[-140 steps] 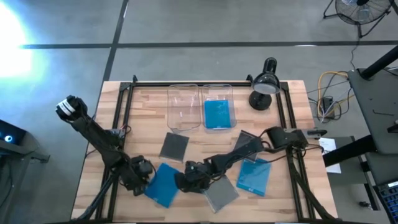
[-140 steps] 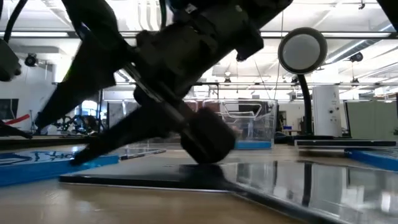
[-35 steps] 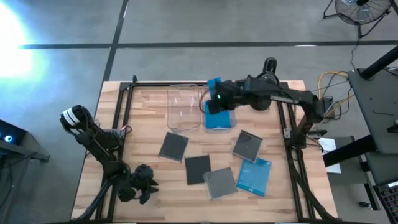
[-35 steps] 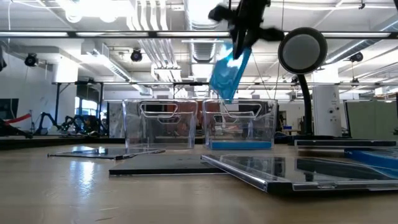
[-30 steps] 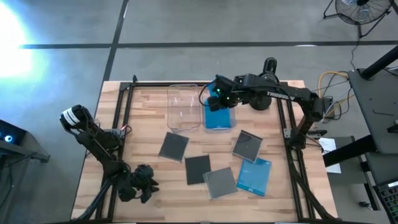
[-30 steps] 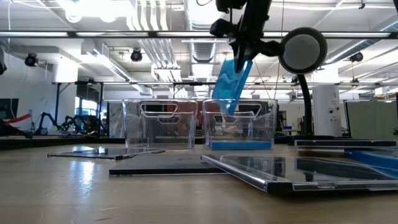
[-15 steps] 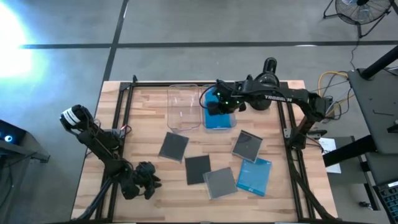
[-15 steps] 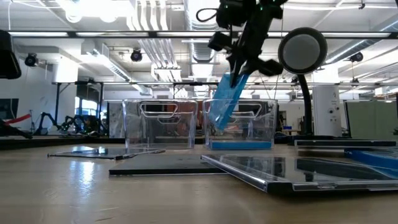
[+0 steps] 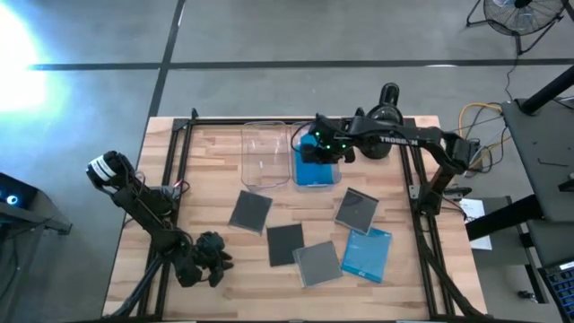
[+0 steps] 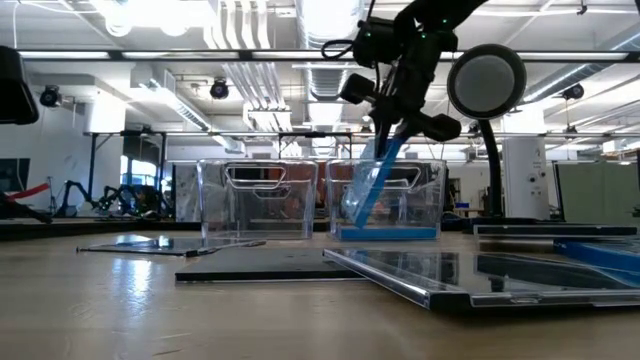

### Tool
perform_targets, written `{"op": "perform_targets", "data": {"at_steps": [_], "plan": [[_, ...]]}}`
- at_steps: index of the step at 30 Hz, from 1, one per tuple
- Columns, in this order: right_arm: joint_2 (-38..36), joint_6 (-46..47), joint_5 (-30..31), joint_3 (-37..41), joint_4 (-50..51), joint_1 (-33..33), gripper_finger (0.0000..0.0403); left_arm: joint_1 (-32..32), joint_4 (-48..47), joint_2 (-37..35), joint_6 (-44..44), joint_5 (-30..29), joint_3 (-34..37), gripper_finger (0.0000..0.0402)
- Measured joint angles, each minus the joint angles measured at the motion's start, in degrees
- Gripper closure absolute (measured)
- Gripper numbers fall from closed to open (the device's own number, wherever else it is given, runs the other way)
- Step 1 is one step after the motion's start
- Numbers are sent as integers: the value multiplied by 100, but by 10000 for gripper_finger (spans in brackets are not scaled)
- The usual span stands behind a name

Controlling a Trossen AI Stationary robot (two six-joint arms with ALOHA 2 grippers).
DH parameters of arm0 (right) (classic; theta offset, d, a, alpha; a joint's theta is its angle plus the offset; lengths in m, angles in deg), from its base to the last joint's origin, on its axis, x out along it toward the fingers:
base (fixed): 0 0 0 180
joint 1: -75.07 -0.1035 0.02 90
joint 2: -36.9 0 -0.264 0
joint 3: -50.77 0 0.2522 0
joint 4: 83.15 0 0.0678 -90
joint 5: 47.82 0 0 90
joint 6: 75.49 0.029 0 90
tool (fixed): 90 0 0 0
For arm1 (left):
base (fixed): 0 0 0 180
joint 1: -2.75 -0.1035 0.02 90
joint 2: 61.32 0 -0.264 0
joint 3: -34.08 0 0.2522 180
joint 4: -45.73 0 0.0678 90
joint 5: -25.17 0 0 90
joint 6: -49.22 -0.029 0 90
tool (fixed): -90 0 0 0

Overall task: Pick & place jewel cases by type
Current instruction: Put the left blue CD case into the right transparent bin

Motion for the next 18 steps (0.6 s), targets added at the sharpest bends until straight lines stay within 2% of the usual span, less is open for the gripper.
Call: {"op": "perform_targets", "data": {"at_steps": [9, 14, 18], "plan": [[0, -320, 191, 54, -5, 4, 246, -38, -18, 0, -47, -27, 0, 273], [-60, -672, 675, -41, 701, -21, 195, -38, -17, 0, 63, -29, 0, 273], [-151, -1268, 881, -361, 1450, -293, 178, -38, -18, -2, 67, -29, 0, 273]]}}
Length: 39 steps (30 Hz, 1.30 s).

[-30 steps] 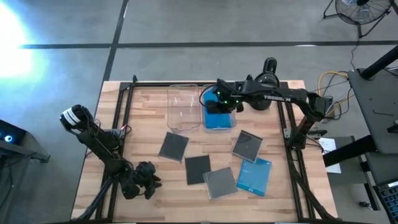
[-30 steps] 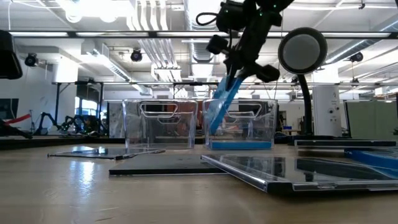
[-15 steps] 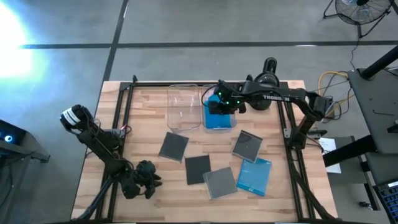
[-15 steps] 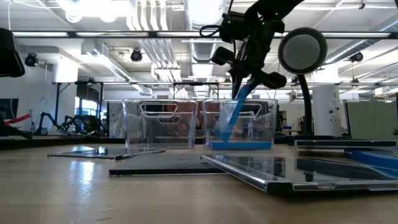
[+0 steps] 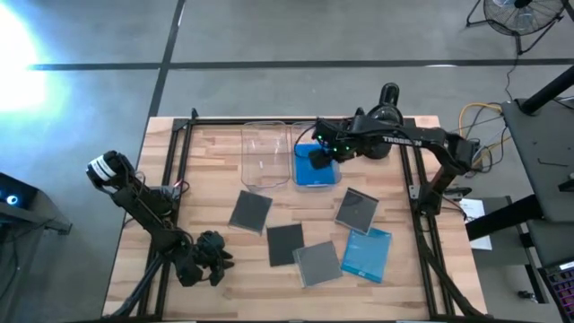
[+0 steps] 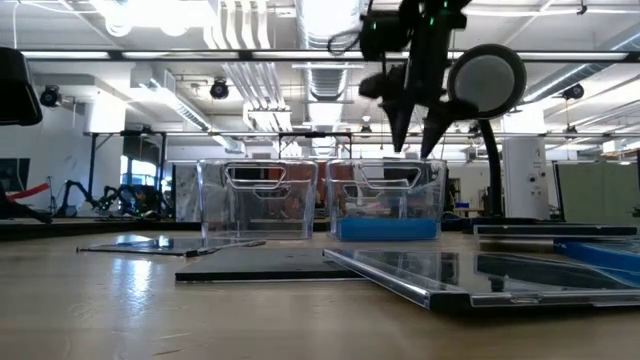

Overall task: Pick & place jewel cases by type
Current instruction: Put the left blue CD case into the right transparent bin, then put the blue CD case into the right transparent bin

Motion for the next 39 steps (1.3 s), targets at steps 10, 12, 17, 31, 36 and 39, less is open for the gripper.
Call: {"op": "perform_targets", "data": {"at_steps": [10, 12, 17, 31, 36, 39], "plan": [[-358, 1522, -766, -97, 1351, -2243, 178, -147, 0, 0, 97, 8, 0, 273], [-349, 2065, -926, 88, 1345, -2769, 179, -243, 0, 0, -7, 96, 0, 273], [-362, 3727, -1419, 708, 1336, -3942, 179, -554, 4, -6, -416, 741, 0, 273], [-1295, 8567, -1606, 2886, -472, -6371, 179, -1929, 534, 0, -2224, 2887, -228, 273], [-1361, 8224, -1383, 3493, -1318, -6659, 179, -2311, 452, 0, -2459, 3053, -713, 273], [-1319, 7744, -1288, 3952, -2022, -6683, 179, -2542, 168, 0, -2638, 3031, -1119, 273]]}}
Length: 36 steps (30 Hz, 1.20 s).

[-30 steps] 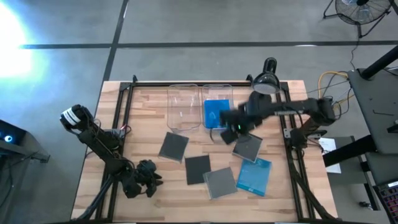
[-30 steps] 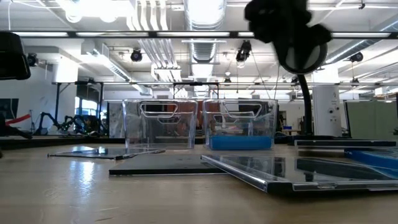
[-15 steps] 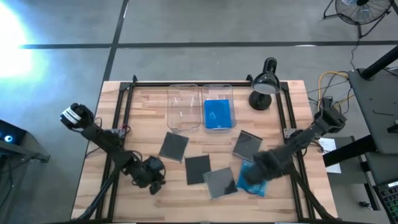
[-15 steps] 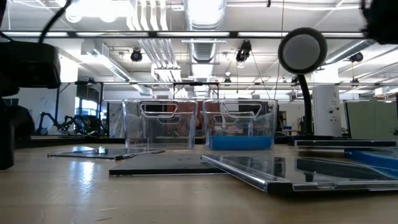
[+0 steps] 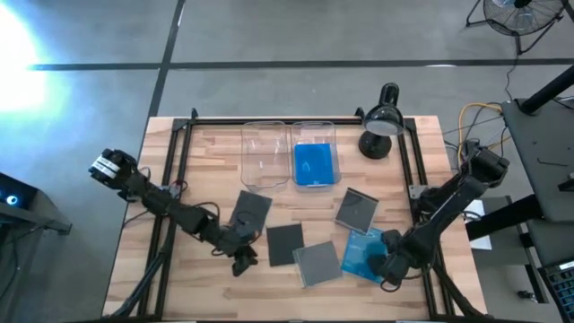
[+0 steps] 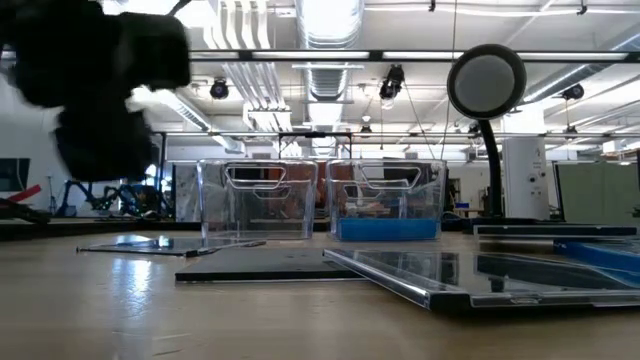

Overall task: Pick & place jewel cases by type
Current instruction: Put the blue CD case into the right transparent bin

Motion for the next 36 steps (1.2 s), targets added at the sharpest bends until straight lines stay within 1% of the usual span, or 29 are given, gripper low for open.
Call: {"op": "perform_targets", "data": {"at_steps": [3, 7, 11, 14, 17, 19, 20, 22, 24, 26, 29, 33, 35, 36], "plan": [[93, -762, -109, 287, -97, 1, 179, -238, -489, -1, -295, -152, -451, 273], [96, -1945, -146, 401, -138, 19, 179, -643, -1068, -2, -595, -271, -976, 273], [102, -3070, 93, 361, -109, 163, 179, -1149, -1020, -2, -734, -486, -1198, 273], [110, -3478, 498, 310, -147, 371, 179, -1673, -710, 151, -732, -603, -1308, 273], [120, -3714, 872, 259, -328, 564, 179, -2113, -191, 568, -678, -308, -1512, 273], [124, -3898, 1149, 217, -547, 673, 179, -2265, 38, 958, -700, -29, -1773, 273], [137, -4021, 1395, 176, -697, 710, 179, -2296, 34, 1200, -731, 78, -1968, 273], [133, -4201, 1675, 113, -825, 775, 179, -2302, 40, 1704, -875, 279, -2420, 273], [136, -4408, 1818, 56, -929, 780, 179, -2284, -81, 2229, -992, 413, -2935, 273], [130, -4507, 1817, -41, -971, 785, 179, -2259, -400, 2736, -1146, 435, -3512, 273], [133, -4309, 1636, -79, -866, 799, 179, -2255, -1411, 3332, -1440, 216, -4405, 273], [133, -3671, 1443, -82, -860, 630, 179, -2250, -2751, 3862, -1995, -740, -5454, 273], [133, -3327, 1492, -81, -920, 577, 179, -2245, -3000, 4037, -2331, -1169, -5838, 273], [133, -3187, 1541, -81, -1011, 567, 179, -2247, -3008, 4108, -2515, -1281, -5982, 273]]}}
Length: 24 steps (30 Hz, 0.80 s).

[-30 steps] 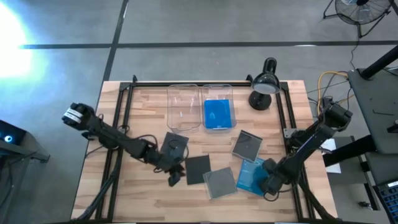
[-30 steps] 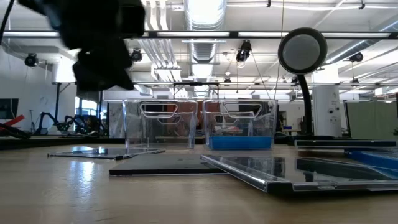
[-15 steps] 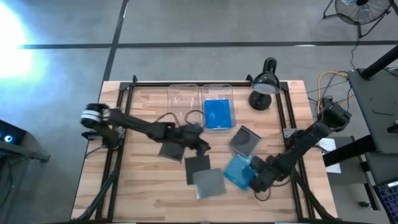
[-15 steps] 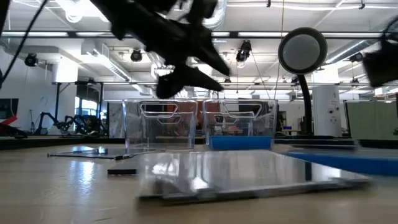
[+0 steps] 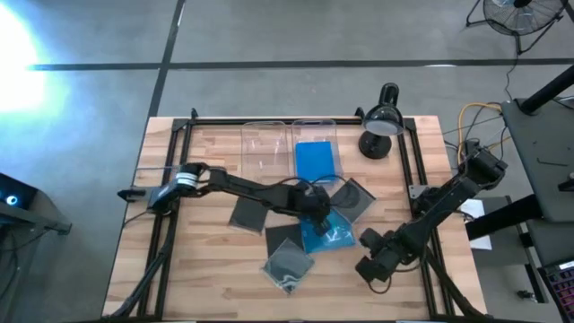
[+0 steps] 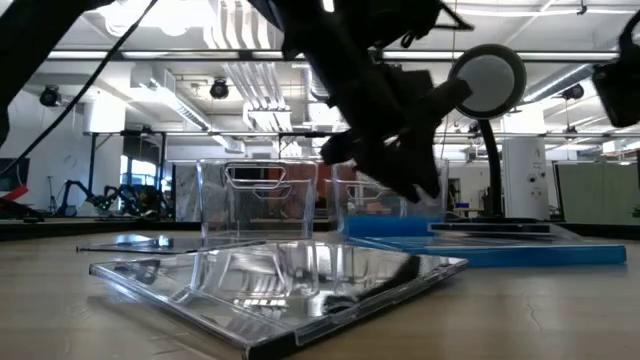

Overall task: Pick & place jewel cases by type
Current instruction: Put the blue CD case into the right transparent bin

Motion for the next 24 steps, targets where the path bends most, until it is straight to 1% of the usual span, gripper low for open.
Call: {"op": "perform_targets", "data": {"at_steps": [3, 8, 11, 15, 18, 21, 24], "plan": [[0, 205, 177, 2, -390, -7, 179, -13, 12, 175, -282, -7, -275, 273], [0, 396, 538, -11, -854, -13, 179, -15, -235, 340, 8, 51, -316, 273], [-2, 523, 699, -11, -896, -8, 179, 41, -347, 338, 47, 32, -302, 273], [-2, 548, 698, -11, -895, -15, 179, 112, -337, 371, 147, 26, -284, 273], [-2, 586, 698, -11, -909, -13, 179, 172, -344, 452, 356, 18, -164, 273], [-2, 867, 740, -11, -883, -15, 179, 285, -261, 434, 595, 95, 27, 273], [-5, 1320, 1112, -11, -864, -17, 179, 436, -258, 394, 658, 182, 145, 273]]}}
